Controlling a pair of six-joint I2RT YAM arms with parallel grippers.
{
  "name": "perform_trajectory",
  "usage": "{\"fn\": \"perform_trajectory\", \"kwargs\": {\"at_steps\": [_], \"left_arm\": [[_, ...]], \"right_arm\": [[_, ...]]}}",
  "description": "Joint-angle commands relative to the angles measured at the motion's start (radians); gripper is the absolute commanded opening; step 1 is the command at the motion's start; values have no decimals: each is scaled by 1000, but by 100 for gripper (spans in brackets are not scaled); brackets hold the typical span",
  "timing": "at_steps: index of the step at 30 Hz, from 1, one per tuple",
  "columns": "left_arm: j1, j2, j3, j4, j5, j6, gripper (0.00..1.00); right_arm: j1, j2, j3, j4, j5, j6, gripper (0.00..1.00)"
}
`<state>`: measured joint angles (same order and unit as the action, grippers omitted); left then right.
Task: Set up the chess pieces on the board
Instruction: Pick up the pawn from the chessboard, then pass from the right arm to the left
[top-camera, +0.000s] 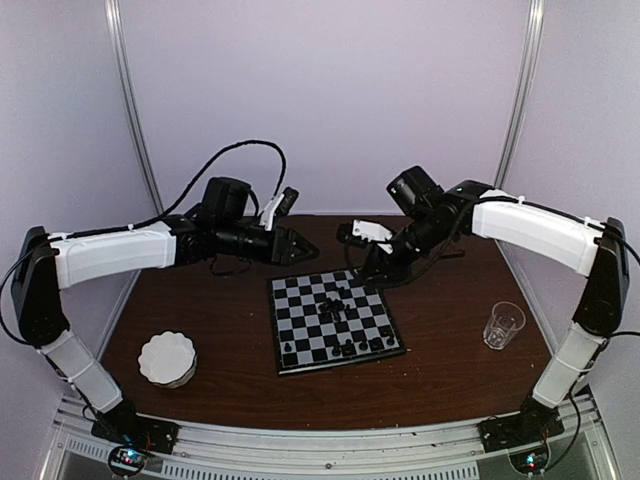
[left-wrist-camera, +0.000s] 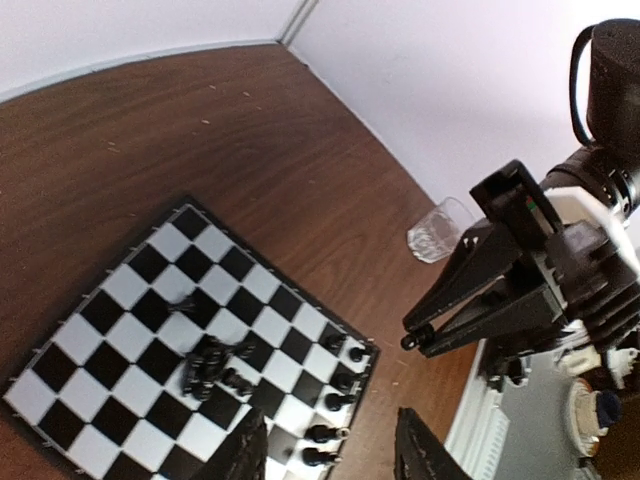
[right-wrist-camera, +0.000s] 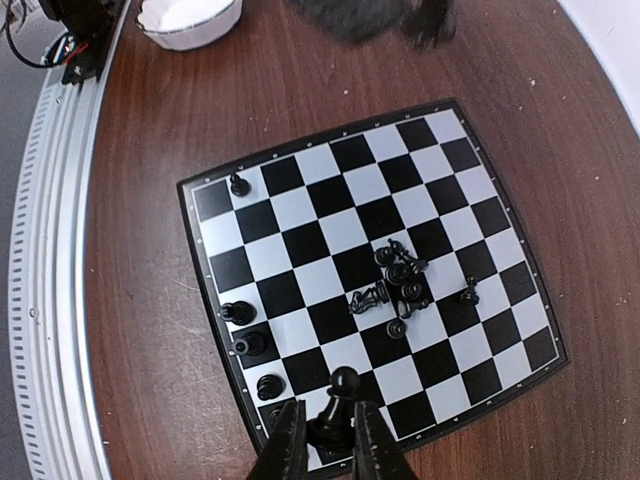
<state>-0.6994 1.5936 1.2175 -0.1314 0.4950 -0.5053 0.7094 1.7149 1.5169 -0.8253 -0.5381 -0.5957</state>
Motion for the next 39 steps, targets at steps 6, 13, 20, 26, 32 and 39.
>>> {"fn": "perform_trajectory", "kwargs": {"at_steps": [6, 13, 20, 26, 32, 39], "left_arm": [[-175, 94, -20, 398, 166, -336, 45], [-200, 128, -14, 396, 110, -395, 39], [-201, 127, -18, 391, 61, -418, 41], [-200, 155, -11, 420, 88, -445, 37], [-201, 169, -10, 452, 115, -459, 25], [-201, 183, -19, 486, 123, -472, 14]], "right_arm": [[-16, -124, -74, -4, -118, 71, 11], [-16, -160, -98, 7, -140, 76, 11], [-16, -179, -107, 5, -155, 73, 11], [-16, -180, -104, 3, -161, 74, 11], [-16, -173, -102, 10, -163, 77, 12], [-16, -168, -105, 17, -168, 80, 12]]}}
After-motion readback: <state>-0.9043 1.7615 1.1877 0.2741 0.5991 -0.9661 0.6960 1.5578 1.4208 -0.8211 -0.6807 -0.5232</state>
